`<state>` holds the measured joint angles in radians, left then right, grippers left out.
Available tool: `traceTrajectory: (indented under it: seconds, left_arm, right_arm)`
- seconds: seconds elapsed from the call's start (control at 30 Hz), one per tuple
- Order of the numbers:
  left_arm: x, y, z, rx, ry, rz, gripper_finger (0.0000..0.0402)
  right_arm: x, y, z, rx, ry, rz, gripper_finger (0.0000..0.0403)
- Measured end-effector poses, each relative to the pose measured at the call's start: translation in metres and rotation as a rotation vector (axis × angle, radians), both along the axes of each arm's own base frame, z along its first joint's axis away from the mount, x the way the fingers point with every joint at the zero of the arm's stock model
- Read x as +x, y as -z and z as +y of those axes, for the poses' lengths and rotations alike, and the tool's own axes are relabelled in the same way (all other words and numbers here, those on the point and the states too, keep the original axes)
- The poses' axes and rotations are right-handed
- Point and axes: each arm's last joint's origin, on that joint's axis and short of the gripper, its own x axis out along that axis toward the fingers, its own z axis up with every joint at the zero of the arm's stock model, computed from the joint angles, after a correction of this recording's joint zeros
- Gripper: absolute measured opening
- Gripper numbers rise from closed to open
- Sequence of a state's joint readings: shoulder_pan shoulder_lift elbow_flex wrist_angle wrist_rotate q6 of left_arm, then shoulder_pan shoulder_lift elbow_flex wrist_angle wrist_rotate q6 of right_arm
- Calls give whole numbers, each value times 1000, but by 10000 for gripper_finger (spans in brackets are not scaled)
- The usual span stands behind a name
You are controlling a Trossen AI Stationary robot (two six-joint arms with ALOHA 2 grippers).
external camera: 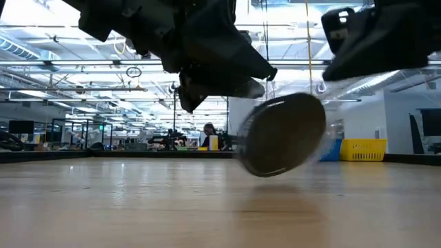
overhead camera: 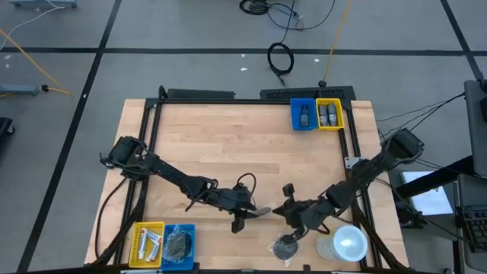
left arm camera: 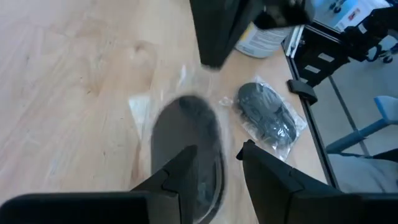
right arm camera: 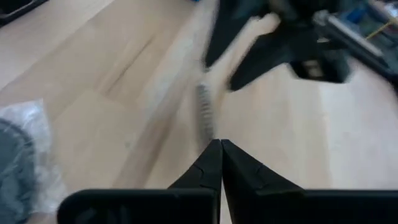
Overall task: Pick & Place Travel size toiletries
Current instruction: Put the black hairbrush into the bottom blue bin
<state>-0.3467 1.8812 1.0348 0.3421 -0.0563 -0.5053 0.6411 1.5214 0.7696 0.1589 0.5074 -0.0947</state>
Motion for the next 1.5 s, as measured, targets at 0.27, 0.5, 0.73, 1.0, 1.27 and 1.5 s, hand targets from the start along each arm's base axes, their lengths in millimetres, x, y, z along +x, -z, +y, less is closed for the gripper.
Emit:
traceTrajectory:
  seconds: [0.27,0.5,0.73,1.0,1.27,1.5]
  left_arm:
    - [0,-1,-1,1,7,-10,124]
    - [2,-6,-3,-25,10,-64,124]
    - [1,-5,-3,-8,-39,-57,124]
    - [0,-1,-1,16,-96,-19,124]
    - [0,-3,-3,-9,-106,-37,124]
    - [-2,1,-9,-2,-145,-29,124]
  right_arm:
    - [1,-12,-13,-9,41,-13,0]
    - [2,-10,-18,12,58,21,0]
    - [3,-11,-18,19,58,11,0]
    - [3,-11,-18,20,60,10,0]
    - [3,-11,-19,23,65,8,0]
    - [6,-11,-24,24,83,8,0]
